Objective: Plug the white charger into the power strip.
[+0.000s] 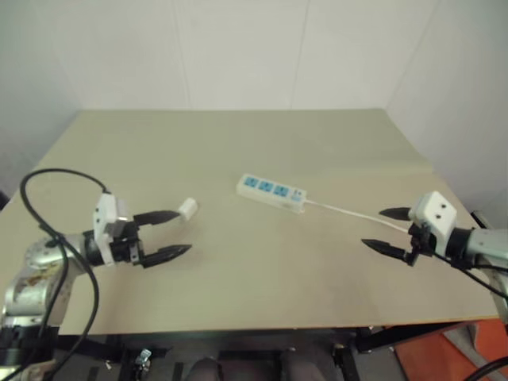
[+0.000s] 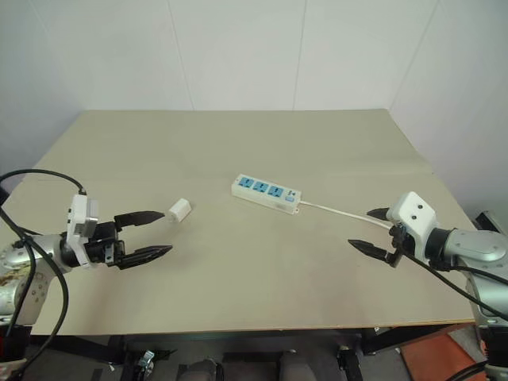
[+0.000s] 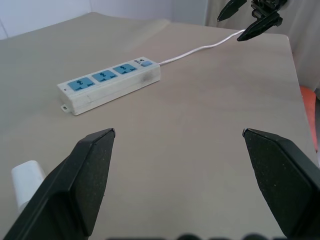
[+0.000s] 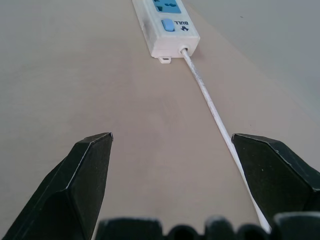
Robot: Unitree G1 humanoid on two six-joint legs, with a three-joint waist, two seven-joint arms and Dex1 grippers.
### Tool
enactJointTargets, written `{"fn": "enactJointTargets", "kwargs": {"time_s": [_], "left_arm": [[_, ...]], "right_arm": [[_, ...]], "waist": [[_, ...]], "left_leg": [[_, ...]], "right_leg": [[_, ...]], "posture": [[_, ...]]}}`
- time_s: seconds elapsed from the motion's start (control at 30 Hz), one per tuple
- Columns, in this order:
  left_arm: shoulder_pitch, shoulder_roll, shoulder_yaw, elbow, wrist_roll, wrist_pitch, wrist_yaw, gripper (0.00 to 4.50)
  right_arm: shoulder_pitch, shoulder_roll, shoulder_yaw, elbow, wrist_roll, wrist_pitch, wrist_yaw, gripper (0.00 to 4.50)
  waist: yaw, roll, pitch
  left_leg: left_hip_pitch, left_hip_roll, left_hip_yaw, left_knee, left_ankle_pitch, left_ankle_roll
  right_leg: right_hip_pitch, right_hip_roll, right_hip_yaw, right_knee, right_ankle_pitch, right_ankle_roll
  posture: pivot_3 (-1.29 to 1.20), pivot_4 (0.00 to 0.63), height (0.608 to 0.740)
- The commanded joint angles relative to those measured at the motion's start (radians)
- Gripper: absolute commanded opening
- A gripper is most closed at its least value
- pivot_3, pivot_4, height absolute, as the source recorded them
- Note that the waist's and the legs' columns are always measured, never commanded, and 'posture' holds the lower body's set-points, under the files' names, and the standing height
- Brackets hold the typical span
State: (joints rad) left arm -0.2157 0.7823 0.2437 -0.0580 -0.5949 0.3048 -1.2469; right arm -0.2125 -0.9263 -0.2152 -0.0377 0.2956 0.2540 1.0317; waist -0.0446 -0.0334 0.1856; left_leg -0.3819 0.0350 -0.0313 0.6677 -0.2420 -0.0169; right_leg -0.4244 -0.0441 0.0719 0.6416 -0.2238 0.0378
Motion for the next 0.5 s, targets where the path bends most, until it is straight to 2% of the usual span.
{"fn": "enactJointTargets", "kwargs": {"time_s": [0.03, 0.3, 0.5], "left_arm": [[0.012, 0.003, 0.017, -0.024, -0.004, -0.009, 0.014, 4.46], [0.034, -0.006, 0.028, -0.058, -0.003, -0.013, 0.061, 4.46], [0.058, 0.0, 0.045, -0.068, -0.01, -0.015, 0.066, 4.46]], "right_arm": [[-0.014, -0.019, -0.013, 0.0, 0.003, -0.012, 0.01, 4.5], [-0.083, -0.013, 0.035, 0.063, -0.008, -0.027, 0.039, 4.5], [-0.081, -0.008, 0.045, 0.059, -0.011, -0.031, 0.042, 4.5]], "waist": [[0.0, 0.0, 0.0], [0.001, 0.0, 0.0], [0.001, 0.0, 0.0]], "left_leg": [[0.0, 0.0, 0.0, 0.0, 0.0, 0.0], [0.0, 0.0, 0.0, 0.0, 0.0, 0.0], [0.0, 0.0, 0.0, 0.0, 0.0, 0.0]], "right_leg": [[0.0, 0.0, 0.0, 0.0, 0.0, 0.0], [0.0, 0.0, 0.0, 0.0, 0.0, 0.0], [0.0, 0.0, 0.0, 0.0, 0.0, 0.0]], "posture": [[0.0, 0.15, 0.74], [0.0, 0.15, 0.74], [0.0, 0.15, 0.74]]}}
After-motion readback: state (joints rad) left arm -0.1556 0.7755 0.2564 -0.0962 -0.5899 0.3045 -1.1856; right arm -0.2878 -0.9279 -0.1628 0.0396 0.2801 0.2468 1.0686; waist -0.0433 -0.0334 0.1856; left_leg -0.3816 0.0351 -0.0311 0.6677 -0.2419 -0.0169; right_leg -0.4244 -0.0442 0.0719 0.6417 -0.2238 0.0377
